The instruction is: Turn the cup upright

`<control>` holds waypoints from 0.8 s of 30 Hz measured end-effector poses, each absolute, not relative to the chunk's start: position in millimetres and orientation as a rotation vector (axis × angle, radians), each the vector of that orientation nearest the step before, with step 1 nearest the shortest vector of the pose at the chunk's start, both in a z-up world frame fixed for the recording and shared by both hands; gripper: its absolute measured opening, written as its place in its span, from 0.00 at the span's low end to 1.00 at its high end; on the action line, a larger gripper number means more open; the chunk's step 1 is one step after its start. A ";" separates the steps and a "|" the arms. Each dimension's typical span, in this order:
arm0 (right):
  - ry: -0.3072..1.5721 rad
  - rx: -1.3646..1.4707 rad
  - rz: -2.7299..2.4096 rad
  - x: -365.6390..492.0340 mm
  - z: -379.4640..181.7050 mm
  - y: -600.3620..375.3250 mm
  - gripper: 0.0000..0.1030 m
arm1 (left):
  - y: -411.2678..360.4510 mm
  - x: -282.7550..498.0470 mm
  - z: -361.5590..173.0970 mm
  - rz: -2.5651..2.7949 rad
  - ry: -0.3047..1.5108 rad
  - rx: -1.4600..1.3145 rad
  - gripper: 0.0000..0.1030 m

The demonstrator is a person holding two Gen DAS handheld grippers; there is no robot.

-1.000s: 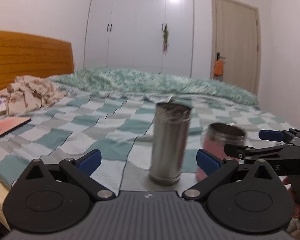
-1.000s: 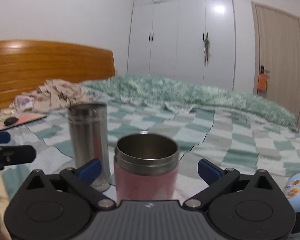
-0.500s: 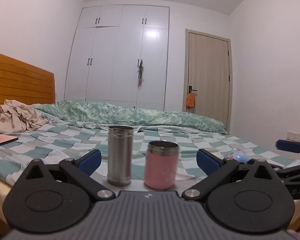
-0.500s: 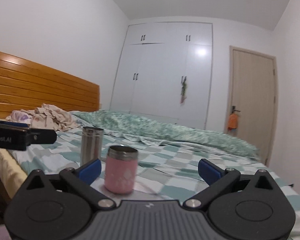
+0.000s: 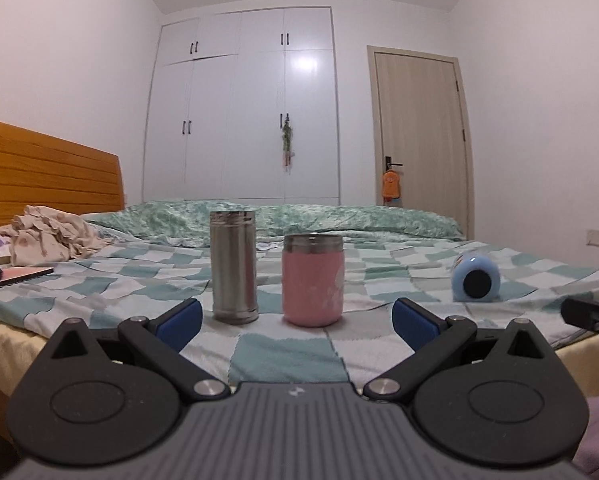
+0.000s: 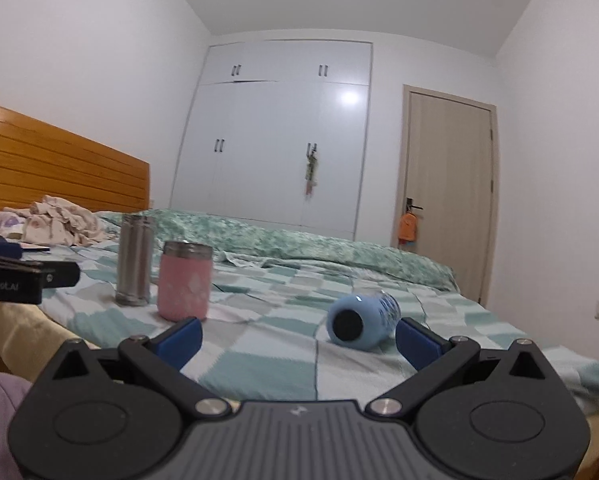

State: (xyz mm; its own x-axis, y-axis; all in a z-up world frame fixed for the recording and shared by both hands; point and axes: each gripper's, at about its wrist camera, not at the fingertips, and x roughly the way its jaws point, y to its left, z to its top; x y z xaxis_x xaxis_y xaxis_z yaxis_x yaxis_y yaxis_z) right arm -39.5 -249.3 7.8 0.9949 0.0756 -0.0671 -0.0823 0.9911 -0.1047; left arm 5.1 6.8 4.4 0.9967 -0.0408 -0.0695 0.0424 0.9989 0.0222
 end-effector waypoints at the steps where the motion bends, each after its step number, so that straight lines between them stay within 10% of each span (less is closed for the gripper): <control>1: 0.061 -0.101 0.077 -39.2 7.5 -250.5 1.00 | 6.2 3.2 2.0 -0.038 0.068 0.023 1.00; 24: 0.070 -0.056 0.071 -30.9 1.0 -254.3 1.00 | 4.4 5.5 -2.6 -0.042 0.061 0.028 1.00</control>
